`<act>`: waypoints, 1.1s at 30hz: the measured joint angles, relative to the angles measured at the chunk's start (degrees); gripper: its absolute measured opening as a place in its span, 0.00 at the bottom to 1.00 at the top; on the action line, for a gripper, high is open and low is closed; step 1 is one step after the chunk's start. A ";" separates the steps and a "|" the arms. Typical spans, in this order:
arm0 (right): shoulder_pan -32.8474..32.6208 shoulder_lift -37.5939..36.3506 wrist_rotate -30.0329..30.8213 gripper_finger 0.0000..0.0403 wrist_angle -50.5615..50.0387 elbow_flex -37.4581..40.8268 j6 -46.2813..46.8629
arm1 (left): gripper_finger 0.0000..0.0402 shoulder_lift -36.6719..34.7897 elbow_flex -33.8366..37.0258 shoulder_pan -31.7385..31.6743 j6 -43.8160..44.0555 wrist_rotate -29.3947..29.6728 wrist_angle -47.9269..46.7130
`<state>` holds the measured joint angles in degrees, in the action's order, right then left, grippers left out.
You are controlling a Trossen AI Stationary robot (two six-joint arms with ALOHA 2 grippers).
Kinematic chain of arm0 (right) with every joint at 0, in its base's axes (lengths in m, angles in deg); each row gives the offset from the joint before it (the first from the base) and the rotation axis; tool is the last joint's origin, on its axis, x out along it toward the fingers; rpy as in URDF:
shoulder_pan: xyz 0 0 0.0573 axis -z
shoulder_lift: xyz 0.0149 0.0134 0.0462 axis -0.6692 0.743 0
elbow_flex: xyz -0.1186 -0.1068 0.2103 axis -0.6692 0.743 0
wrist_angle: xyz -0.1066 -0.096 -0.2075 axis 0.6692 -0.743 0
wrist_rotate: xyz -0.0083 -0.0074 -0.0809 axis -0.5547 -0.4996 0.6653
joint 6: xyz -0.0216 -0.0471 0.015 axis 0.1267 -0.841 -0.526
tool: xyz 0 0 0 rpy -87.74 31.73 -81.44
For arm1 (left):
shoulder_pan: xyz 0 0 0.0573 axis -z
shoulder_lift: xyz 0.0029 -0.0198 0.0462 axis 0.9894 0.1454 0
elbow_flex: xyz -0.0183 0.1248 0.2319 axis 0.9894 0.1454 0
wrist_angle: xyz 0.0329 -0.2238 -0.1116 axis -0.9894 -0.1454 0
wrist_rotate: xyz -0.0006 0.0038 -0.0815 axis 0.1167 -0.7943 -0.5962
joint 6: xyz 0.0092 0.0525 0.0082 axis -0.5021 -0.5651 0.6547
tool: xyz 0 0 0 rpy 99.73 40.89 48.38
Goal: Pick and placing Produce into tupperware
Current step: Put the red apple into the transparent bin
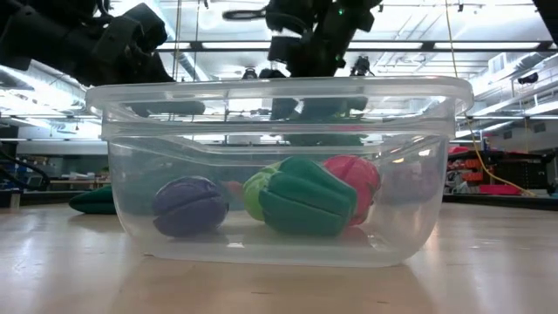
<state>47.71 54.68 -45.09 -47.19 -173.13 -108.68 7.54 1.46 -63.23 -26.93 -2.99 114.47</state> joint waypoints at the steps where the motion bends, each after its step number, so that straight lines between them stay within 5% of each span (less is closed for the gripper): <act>1: 0.41 0.37 -0.97 0.50 0.13 -0.01 -1.02 | 0.13 0.00 0.00 -0.01 0.49 0.00 -0.12; 19: 0.89 1.65 -4.16 0.74 7.81 6.95 -5.03 | 0.29 0.00 -0.04 -2.19 5.06 -0.04 -2.93; 33: -0.60 1.62 4.42 0.78 10.58 8.66 -9.37 | 0.36 0.00 -0.04 -2.19 5.09 -0.09 -2.96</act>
<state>47.11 56.30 -40.68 -36.61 -164.47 -118.05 7.54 1.42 -65.41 -21.84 -3.08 111.51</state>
